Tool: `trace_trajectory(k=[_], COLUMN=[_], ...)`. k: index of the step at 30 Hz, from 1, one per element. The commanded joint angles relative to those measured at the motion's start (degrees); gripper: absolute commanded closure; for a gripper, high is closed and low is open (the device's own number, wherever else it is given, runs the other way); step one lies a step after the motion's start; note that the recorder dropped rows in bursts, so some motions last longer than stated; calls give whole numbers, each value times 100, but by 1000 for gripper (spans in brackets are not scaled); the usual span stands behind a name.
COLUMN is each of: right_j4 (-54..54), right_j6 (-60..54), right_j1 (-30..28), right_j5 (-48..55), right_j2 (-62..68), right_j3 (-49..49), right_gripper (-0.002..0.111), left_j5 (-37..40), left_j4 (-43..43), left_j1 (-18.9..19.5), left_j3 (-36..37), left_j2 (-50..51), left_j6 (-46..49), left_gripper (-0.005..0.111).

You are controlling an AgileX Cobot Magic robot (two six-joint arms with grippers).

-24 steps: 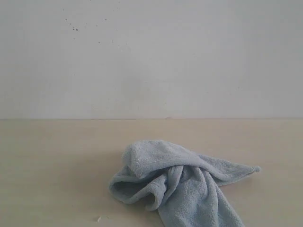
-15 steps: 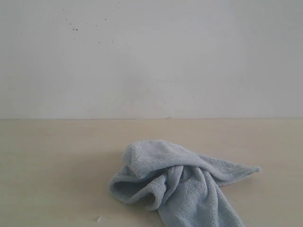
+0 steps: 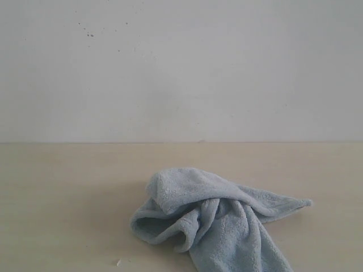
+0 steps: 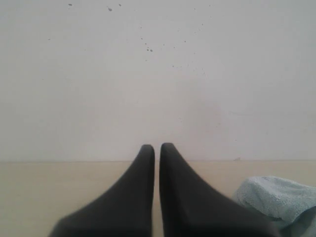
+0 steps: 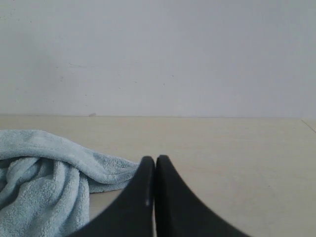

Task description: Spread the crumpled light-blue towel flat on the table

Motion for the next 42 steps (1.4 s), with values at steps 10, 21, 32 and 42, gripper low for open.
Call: trace_trajectory(k=[10,21,32,42], right_j4=[40,657,610,610], right_j6=[60,2048,1829,881], right_j1=[9,9,9,9], right_j5=[-507,-2147,-198,269], right_j2=[-41,-41,1657,5006], right_j3=[-4,-4,-683,-2658], right_gripper=[109,109,109,108], left_j5=[-50,-50,-50,-50], left_j4=[24,24,24,24], left_j1=[-42,-42,-42,-42], left_j3=[20,20,20,20], left_j2=[-10,-10,-10,-10], left_j6=[-27,-27,-27,-27], left_gripper=[103,103,103,103])
